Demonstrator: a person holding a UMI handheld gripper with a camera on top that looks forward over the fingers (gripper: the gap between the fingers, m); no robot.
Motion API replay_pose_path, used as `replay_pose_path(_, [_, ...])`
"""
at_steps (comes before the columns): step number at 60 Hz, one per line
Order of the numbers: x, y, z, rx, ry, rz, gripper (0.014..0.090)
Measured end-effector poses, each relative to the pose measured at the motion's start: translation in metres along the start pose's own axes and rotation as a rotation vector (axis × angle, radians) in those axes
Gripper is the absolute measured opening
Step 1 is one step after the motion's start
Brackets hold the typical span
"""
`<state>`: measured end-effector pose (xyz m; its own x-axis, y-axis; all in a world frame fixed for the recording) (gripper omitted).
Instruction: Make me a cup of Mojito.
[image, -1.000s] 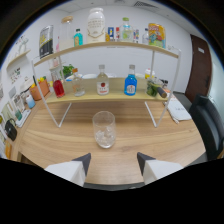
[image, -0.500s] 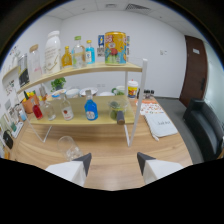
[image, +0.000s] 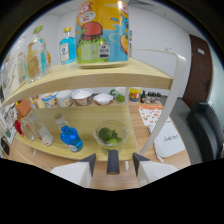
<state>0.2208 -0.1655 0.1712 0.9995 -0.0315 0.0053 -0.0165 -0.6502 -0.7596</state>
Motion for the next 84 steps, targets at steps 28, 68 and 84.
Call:
replay_pose_path(28, [-0.003, 0.002, 0.018, -0.075, -0.003, -0.006, 0.0183])
replay_pose_path(68, [-0.036, 0.025, -0.055, 0.030, -0.021, 0.015, 0.0159])
replay_pose_path(84, [-0.086, 0.070, -0.058, 0.042, -0.035, -0.015, 0.0159])
